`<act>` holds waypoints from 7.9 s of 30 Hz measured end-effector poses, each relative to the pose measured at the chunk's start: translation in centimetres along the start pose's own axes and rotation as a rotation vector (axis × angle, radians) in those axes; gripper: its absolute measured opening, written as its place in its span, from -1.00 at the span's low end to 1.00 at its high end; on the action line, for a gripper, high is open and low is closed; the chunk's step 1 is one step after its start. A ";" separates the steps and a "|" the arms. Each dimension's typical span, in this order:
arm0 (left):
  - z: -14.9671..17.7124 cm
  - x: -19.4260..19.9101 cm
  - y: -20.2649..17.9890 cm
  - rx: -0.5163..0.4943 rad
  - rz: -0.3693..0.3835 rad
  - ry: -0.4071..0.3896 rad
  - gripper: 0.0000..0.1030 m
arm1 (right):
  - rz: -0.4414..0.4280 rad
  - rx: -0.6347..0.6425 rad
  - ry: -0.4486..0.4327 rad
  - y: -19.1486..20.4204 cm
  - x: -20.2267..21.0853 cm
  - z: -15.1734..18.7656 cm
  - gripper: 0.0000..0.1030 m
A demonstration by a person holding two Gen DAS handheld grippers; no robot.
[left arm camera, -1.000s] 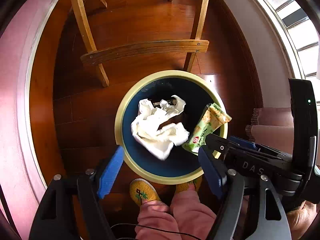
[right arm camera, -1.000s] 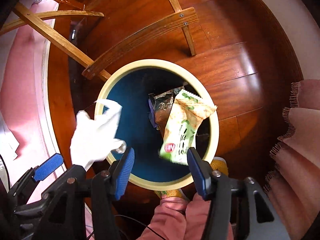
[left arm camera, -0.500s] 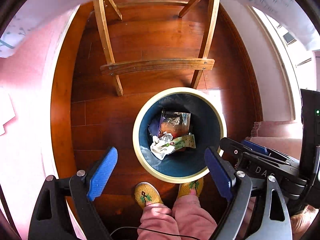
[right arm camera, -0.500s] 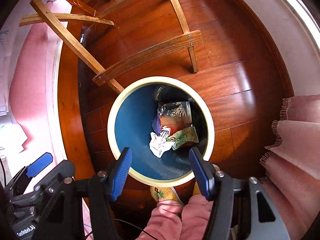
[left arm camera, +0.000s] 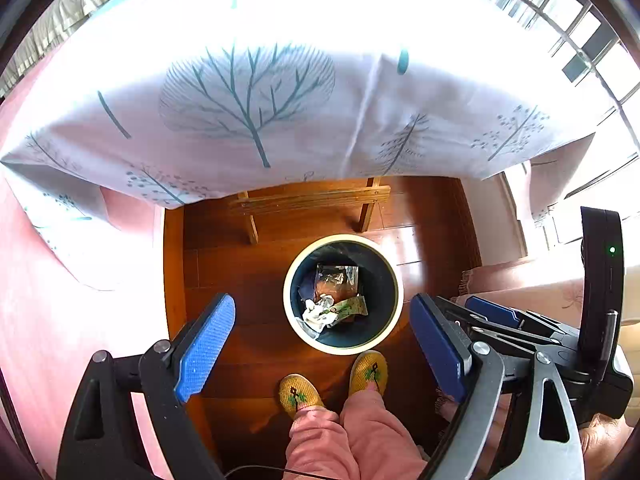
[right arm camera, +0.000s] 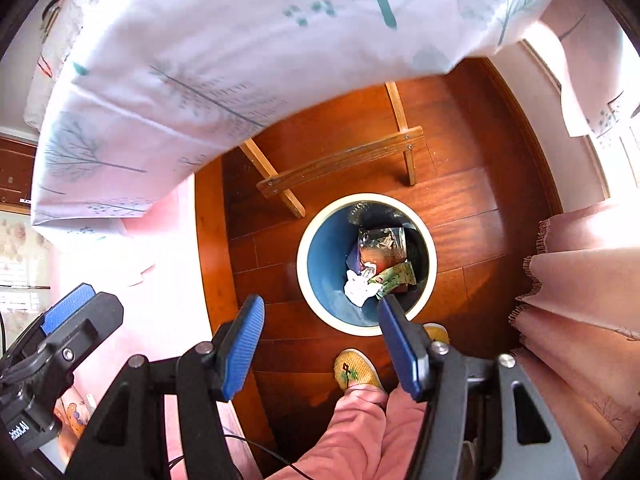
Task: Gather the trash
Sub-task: 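Raise both tools back toward the table, then grasp the beige paper box with the left tool while the right tool grasps the strawberry milk carton, then carry the beige box and milk carton down over the bin, then open both tools to drop the box and carton into the bin, then raise both tools back toward the table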
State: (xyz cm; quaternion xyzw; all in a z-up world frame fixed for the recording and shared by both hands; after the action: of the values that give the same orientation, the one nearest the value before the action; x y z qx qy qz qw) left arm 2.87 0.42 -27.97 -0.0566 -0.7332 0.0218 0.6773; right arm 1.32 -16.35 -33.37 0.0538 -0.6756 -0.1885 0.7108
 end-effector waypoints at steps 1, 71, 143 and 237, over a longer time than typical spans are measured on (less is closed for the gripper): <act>-0.1 1.5 -0.3 -0.010 0.006 -0.011 0.70 | -0.001 0.011 -0.018 0.6 1.3 0.2 0.16; -29.7 2.8 -6.8 0.412 -0.076 -0.057 0.19 | 0.126 0.620 -0.206 6.8 18.2 -35.1 0.17; -10.1 15.2 2.5 -0.068 -0.011 -0.099 0.19 | -0.114 0.341 -0.219 15.0 21.3 -8.2 0.09; -11.9 32.0 0.0 -0.186 0.071 -0.420 0.78 | 0.326 0.314 -0.715 16.9 35.7 -5.2 0.40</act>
State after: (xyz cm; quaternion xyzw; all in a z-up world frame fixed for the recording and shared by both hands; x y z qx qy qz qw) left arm 12.25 3.46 4.70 -0.1386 -0.8544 -0.0109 0.5007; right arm 10.31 -13.86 5.32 -0.0150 -0.8999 0.0251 0.4351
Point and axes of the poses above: each gripper's, at about its wrist camera, not at the fingertips, and x roughly against the way its jaws point, y to its left, z to its underside, the point moved 10 cm from there along -x, roughly the way its jaws point, and after that the axes turned 11 degrees about y, right-handed, at the moved point
